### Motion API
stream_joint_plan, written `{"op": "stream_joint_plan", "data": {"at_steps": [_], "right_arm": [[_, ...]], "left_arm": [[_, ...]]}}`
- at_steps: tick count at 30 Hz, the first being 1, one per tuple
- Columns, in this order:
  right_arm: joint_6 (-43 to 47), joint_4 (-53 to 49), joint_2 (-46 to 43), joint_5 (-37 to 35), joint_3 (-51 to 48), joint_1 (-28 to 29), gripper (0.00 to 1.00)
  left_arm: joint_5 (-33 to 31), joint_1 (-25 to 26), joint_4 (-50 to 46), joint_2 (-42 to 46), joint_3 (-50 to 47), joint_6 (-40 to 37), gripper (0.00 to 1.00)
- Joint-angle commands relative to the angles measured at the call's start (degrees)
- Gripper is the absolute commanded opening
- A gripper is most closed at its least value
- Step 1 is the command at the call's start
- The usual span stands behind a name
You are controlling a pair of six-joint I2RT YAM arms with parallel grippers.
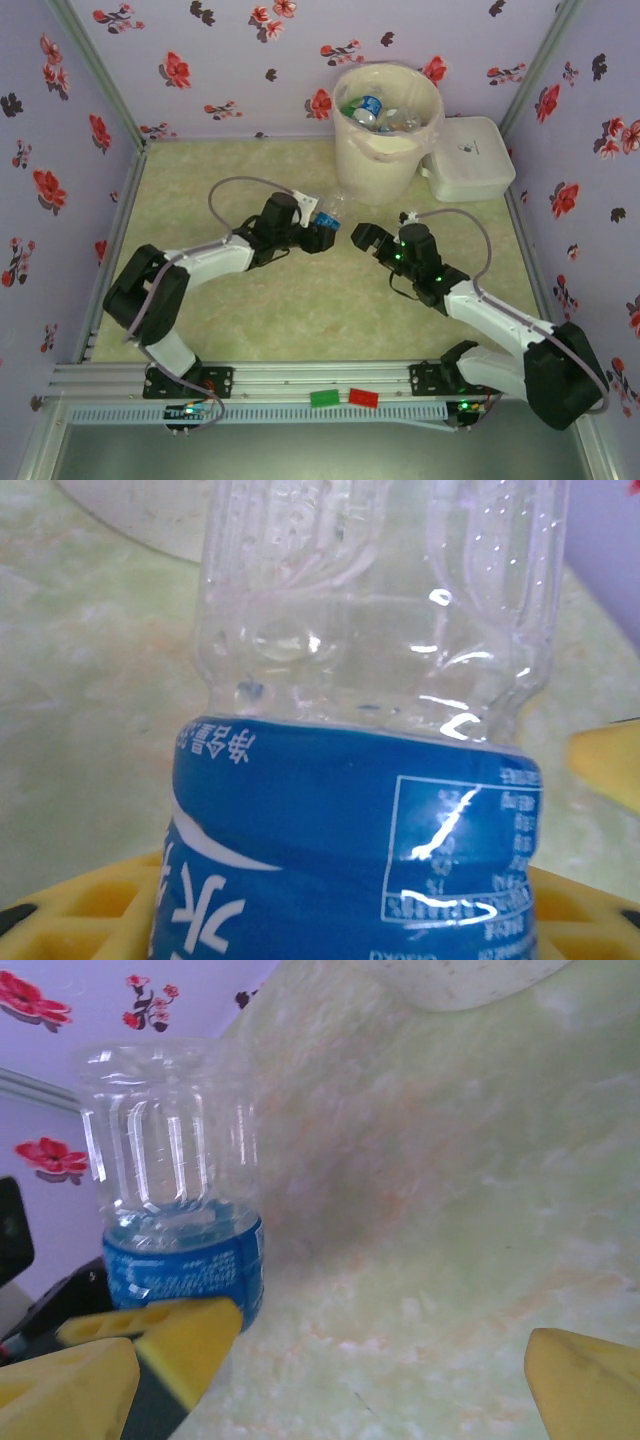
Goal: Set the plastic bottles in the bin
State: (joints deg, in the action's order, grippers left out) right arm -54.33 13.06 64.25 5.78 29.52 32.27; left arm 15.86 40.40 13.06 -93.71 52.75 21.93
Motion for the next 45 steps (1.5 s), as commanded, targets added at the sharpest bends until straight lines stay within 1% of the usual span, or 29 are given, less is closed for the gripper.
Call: {"op": "stream_joint_plan", "data": {"at_steps": [1, 7, 16, 20, 24, 28, 30, 33, 37, 39, 40, 41, 43, 44, 45], "right_arm": [[-1.94, 9.84, 1.43, 3.35, 1.08, 0.42, 1.0], [-2.06, 14.56, 4.36, 5.11, 1.68, 0.51, 0.99], [-1.67, 15.59, 9.12, 6.42, 3.65, 0.77, 0.91], [-1.75, 16.33, 10.32, 6.96, 3.8, 0.78, 0.84], [-2.25, 17.83, 11.0, 7.52, 3.38, 0.78, 0.72], [-2.67, 18.49, 11.49, 7.78, 3.27, 0.86, 0.67], [-2.77, 18.76, 11.6, 7.89, 3.09, 0.86, 0.62], [-2.93, 18.84, 11.34, 7.95, 2.85, 0.86, 0.56], [-2.89, 18.5, 10.48, 7.76, 2.49, 0.95, 0.52], [-2.59, 18.32, 9.62, 7.37, 2.06, 1.06, 0.51], [-2.5, 18.15, 9.24, 7.03, 1.82, 1.13, 0.51], [-2.25, 17.85, 8.75, 6.93, 1.67, 1.13, 0.51], [-1.38, 16.1, 7.92, 6.46, 1.76, 1.12, 0.51], [-0.71, 14.56, 7.44, 5.98, 2.02, 1.08, 0.51], [0.05, 13.08, 6.81, 5.54, 2.33, 1.13, 0.51]], "left_arm": [[2.13, 0.55, 8.85, 2.54, -3.85, 5.9, 0.49], [4.49, 1.93, 10.82, 3.38, -6.57, 8.21, 0.49], [6.48, 4.48, 13.04, 4.16, -7.74, 7.83, 0.5], [7.08, 5.51, 13.09, 4.79, -8.58, 7.69, 0.5], [7.16, 6.68, 12.9, 5.25, -9.24, 7.4, 0.5], [7.11, 7.49, 12.54, 6.05, -9.54, 6.85, 0.5], [7.06, 7.84, 12.34, 6.47, -9.68, 6.46, 0.5], [6.7, 8.03, 12.67, 6.92, -10.18, 6.49, 0.52], [6.54, 8.09, 12.8, 7.73, -10.47, 6.79, 0.56], [6.48, 8.11, 12.69, 8.51, -10.56, 6.79, 0.63], [6.3, 8.11, 12.56, 8.88, -10.56, 6.87, 0.69], [5.87, 8.16, 12.48, 9.36, -10.77, 7.1, 0.79], [4.68, 8.24, 13.24, 10.59, -11.78, 7.49, 0.95], [4.1, 8.27, 13.73, 11.34, -12.56, 7.67, 1.0], [3.37, 8.28, 13.92, 12.1, -13.33, 7.79, 1.0]]}}
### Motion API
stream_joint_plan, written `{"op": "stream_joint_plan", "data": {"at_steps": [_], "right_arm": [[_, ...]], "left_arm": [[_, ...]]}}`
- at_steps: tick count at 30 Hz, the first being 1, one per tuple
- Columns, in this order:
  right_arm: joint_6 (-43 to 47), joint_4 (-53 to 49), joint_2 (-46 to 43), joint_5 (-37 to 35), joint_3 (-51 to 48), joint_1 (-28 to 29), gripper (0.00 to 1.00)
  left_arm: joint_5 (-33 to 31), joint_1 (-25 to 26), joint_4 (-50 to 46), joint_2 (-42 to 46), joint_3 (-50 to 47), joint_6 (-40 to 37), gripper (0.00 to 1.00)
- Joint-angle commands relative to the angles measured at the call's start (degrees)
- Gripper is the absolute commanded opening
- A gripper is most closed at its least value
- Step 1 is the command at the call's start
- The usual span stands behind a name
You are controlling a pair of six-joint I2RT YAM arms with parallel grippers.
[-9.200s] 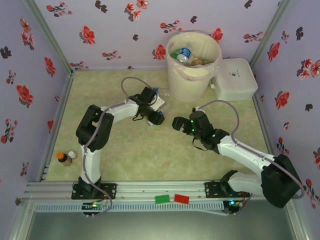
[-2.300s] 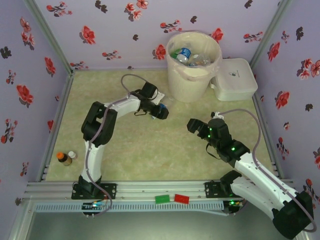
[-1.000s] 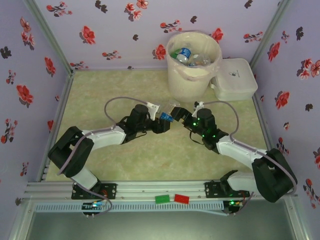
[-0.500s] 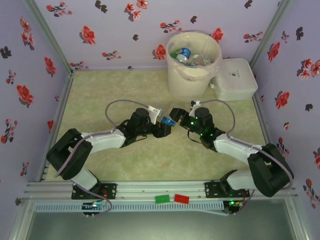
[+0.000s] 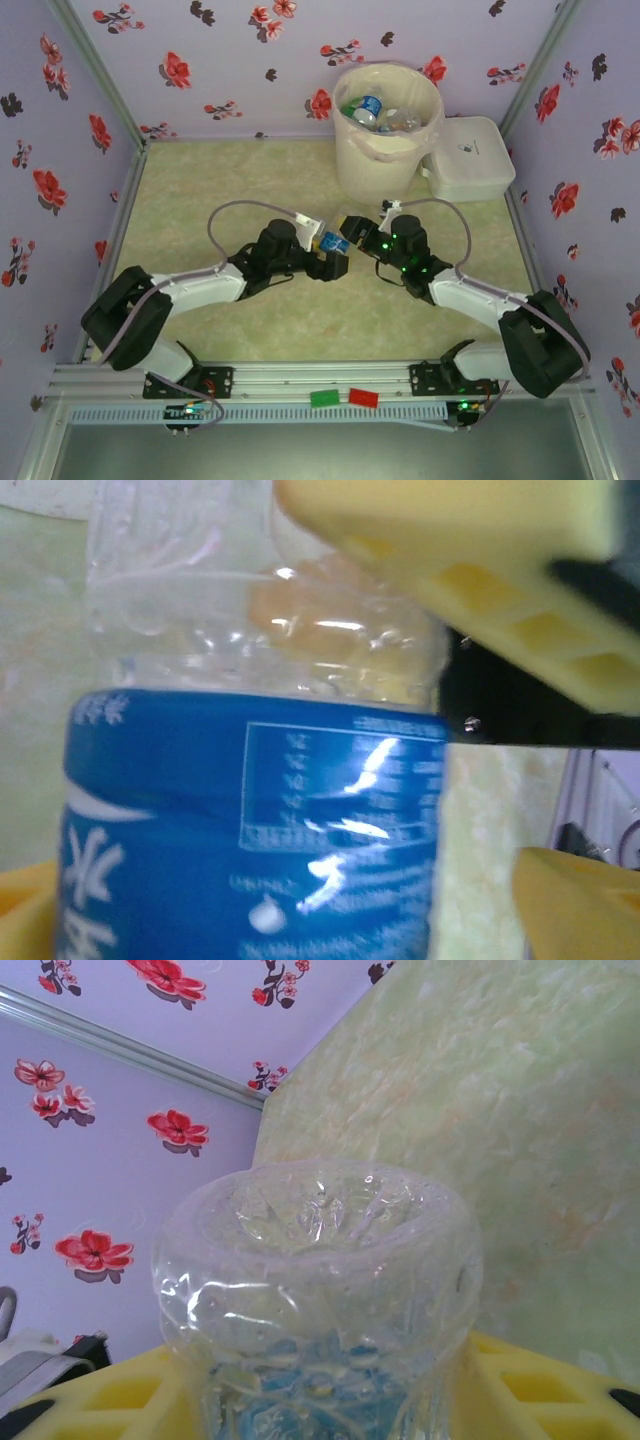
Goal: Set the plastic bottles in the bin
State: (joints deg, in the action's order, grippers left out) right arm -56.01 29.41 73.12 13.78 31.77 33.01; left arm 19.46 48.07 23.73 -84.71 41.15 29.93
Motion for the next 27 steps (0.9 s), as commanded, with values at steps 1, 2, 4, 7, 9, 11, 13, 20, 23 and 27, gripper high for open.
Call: {"op": "stream_joint_plan", "data": {"at_steps": [1, 2, 4, 7, 9, 11, 13, 20, 23, 27], "right_arm": [[2.31, -4.76, -2.5, -2.96, 0.38, 0.38, 0.51], [3.05, -6.28, -2.99, -3.42, 0.74, 0.38, 0.5], [4.37, -9.03, -3.82, -4.55, 1.77, 0.31, 0.5], [6.55, -13.58, -4.74, -6.12, 3.9, 0.21, 0.5], [8.47, -16.8, -5.37, -6.94, 5.77, 0.12, 0.5], [10.01, -19.75, -6.14, -7.77, 7.9, -0.12, 0.5], [11.36, -22.27, -7.07, -8.41, 10.12, -0.47, 0.5], [17.06, -32.48, -9.87, -9.7, 21.06, -3.29, 0.5], [20.09, -37.74, -8.9, -8.43, 29.1, -5.84, 0.5], [22.86, -42.49, -5.79, -8.32, 41.41, -10.19, 0.5]], "left_arm": [[-0.84, 0.59, 3.26, 3.83, -2.26, -0.01, 1.0], [-1.64, 0.55, 3.13, 4.61, -3.02, 0.05, 1.0], [-2.98, 0.53, 2.93, 6.23, -4.29, 0.06, 1.0], [-5.67, 0.45, 1.72, 9.54, -6.15, -0.66, 1.0], [-8.36, 0.06, 0.55, 12.46, -7.53, -1.39, 1.0], [-11.64, -0.66, -0.73, 15.41, -8.76, -1.83, 1.0], [-14.93, -2.15, -2.06, 18.38, -10.0, -1.91, 1.0], [-21.99, -11.29, -7.61, 25.05, -12.01, -0.68, 1.0], [-23.19, -16.31, -10.43, 24.61, -12.67, 4.8, 1.0], [-22.48, -20.04, -11.05, 23.89, -15.38, 10.5, 1.0]]}}
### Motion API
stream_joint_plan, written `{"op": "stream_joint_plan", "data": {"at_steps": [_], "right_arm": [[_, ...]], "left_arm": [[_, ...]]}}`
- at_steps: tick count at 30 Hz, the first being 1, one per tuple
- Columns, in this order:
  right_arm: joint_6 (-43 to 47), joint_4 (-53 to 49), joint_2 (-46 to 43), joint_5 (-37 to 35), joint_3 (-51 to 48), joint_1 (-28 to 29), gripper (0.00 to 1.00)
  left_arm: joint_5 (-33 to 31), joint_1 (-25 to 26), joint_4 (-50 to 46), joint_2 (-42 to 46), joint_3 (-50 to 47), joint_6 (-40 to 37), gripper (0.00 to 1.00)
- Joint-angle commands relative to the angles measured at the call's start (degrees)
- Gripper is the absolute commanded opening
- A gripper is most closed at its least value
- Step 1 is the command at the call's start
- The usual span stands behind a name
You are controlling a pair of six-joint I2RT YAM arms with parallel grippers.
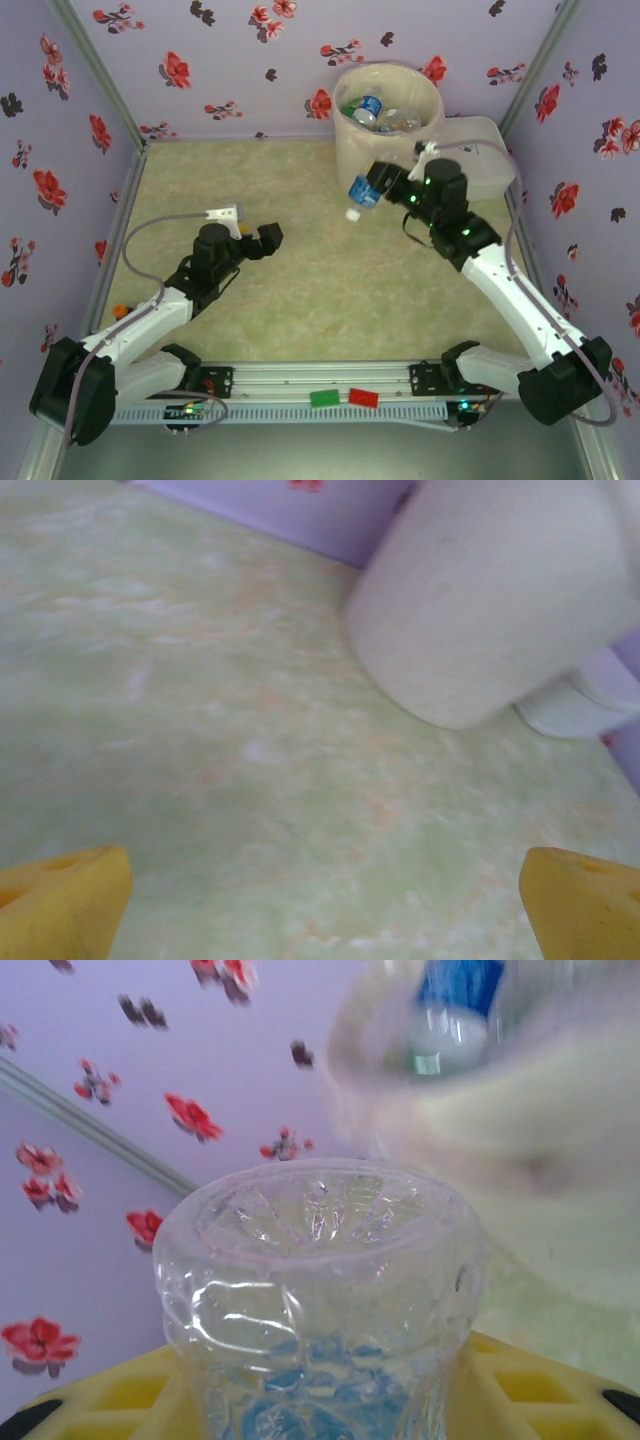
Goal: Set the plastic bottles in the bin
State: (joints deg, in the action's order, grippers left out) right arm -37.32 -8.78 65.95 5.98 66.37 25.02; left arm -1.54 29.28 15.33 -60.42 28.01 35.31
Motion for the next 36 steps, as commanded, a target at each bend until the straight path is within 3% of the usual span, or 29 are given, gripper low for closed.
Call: {"op": "stream_joint_plan", "data": {"at_steps": [1, 8, 13, 19, 29, 36], "right_arm": [[4.7, -4.57, 2.34, -0.7, 9.33, -3.14, 0.49], [7.54, -4.55, 13.53, -4.34, 26.98, -8.98, 0.49], [9.95, -4.29, 22.07, -9.32, 35.98, -10.72, 0.49], [10.89, -8.67, 32.8, -10.36, 45.76, -12.35, 0.48], [7.73, -13.7, 45.32, -9.62, 53.66, -14.12, 0.49], [5.55, -16.47, 48.57, -7.81, 55.57, -15.11, 0.53]], "left_arm": [[-1.5, -1.41, -2.59, -0.4, -2.89, 5.57, 1.0], [-1.03, -1.41, -3.85, 1.72, -6.58, 8.39, 1.0], [-1.24, -1.48, -5.53, 4.09, -7.01, 7.85, 1.0], [-1.28, -1.59, -7.26, 5.21, -6.83, 7.74, 1.0], [-1.55, -1.74, -9.51, 6.83, -6.59, 7.56, 1.0], [-1.81, -1.79, -10.84, 7.93, -6.3, 7.23, 1.0]]}}
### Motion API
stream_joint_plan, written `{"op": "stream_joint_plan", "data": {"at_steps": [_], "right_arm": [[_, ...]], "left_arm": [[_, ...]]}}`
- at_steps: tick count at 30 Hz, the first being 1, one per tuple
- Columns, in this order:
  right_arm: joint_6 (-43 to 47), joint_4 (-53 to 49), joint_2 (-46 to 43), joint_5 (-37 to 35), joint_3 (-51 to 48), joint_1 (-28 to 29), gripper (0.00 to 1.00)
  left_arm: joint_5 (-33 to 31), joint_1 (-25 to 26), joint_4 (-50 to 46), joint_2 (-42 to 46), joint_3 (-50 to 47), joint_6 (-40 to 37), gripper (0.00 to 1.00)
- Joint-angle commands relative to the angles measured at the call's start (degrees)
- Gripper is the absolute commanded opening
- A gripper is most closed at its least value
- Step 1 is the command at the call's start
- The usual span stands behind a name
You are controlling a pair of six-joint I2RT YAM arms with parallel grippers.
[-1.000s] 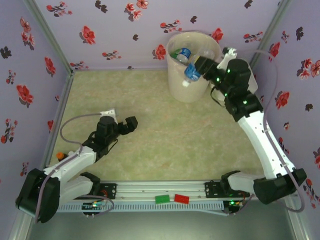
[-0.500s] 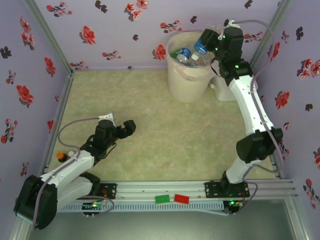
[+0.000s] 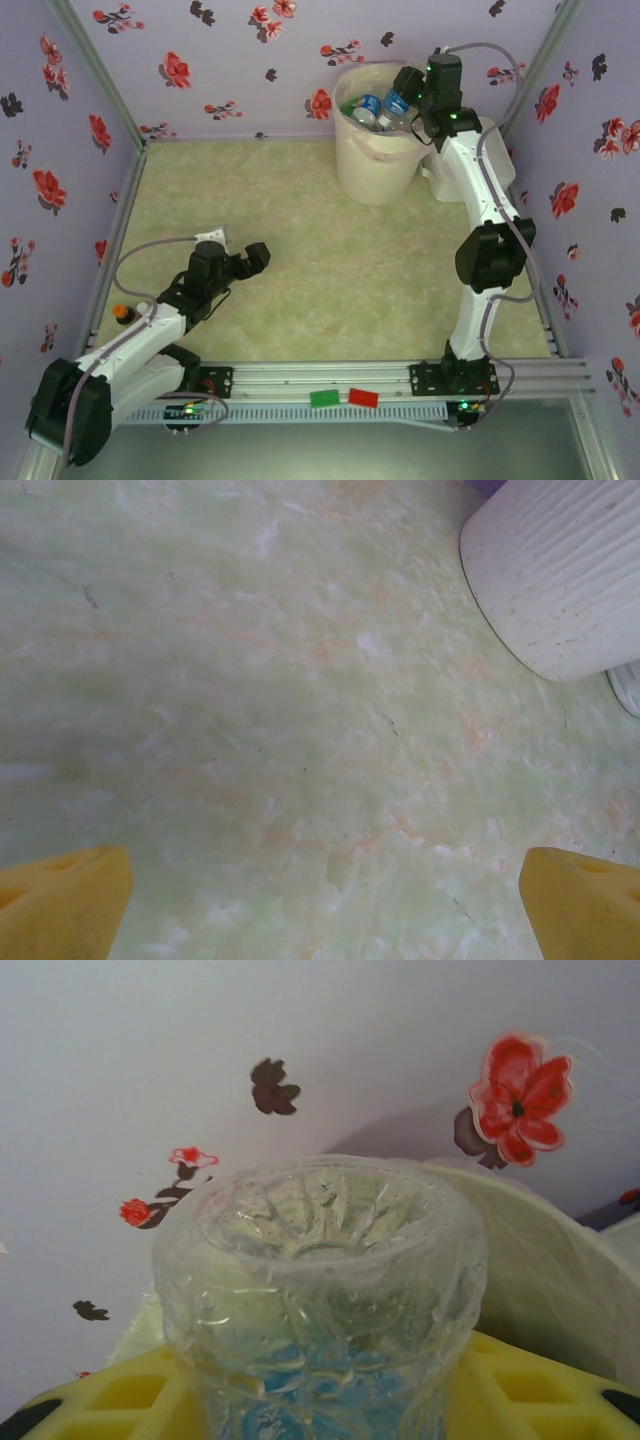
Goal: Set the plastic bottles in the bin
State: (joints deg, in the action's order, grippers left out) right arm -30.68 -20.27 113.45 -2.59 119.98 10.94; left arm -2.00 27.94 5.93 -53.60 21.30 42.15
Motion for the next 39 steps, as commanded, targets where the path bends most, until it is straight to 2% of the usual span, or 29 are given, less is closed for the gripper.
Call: {"op": "stream_joint_plan", "data": {"at_steps": [1, 5, 7, 9, 16, 21, 25, 28, 34, 39], "right_arm": [[-1.54, -5.51, 1.47, 1.35, 2.41, -1.24, 0.55], [-1.28, -7.01, 2.09, 2.81, 4.11, -1.64, 0.71], [-0.41, -7.23, 1.41, 2.0, 4.51, -1.62, 0.82], [1.22, -7.3, 0.2, 0.33, 4.73, -1.63, 0.99], [8.2, -9.21, -6.29, -5.17, 3.97, -1.63, 1.0], [12.47, -8.01, -14.78, -6.98, -2.66, -1.54, 1.0], [14.18, -6.37, -24.88, -7.75, -15.54, -1.37, 1.0], [14.17, -3.08, -33.84, -9.19, -31.02, -1.2, 1.0], [11.33, 1.64, -51.92, -15.52, -58.77, -0.92, 1.0], [11.03, 9.7, -59.31, -19.3, -79.01, -0.92, 1.0]], "left_arm": [[-1.43, -0.51, -1.54, 1.07, 0.49, 0.31, 1.0], [-1.45, -0.52, -2.01, 1.04, 1.11, 0.0, 1.0], [-1.59, -0.57, -2.52, 1.26, 1.52, -0.66, 1.0], [-2.34, -0.82, -3.6, 1.66, 2.26, -1.84, 1.0], [-5.83, -2.97, -8.32, 4.27, 5.76, -8.36, 1.0], [-7.23, -5.46, -9.26, 5.1, 7.41, -11.89, 1.0], [-11.42, -7.16, -8.6, 4.87, 7.7, -15.86, 1.0], [-15.78, -9.03, -6.61, 4.33, 7.23, -19.49, 1.0], [-18.37, -15.0, 2.55, 0.24, 4.11, -22.04, 1.0], [-21.13, -16.74, 6.11, -7.03, 6.31, -26.92, 1.0]]}}
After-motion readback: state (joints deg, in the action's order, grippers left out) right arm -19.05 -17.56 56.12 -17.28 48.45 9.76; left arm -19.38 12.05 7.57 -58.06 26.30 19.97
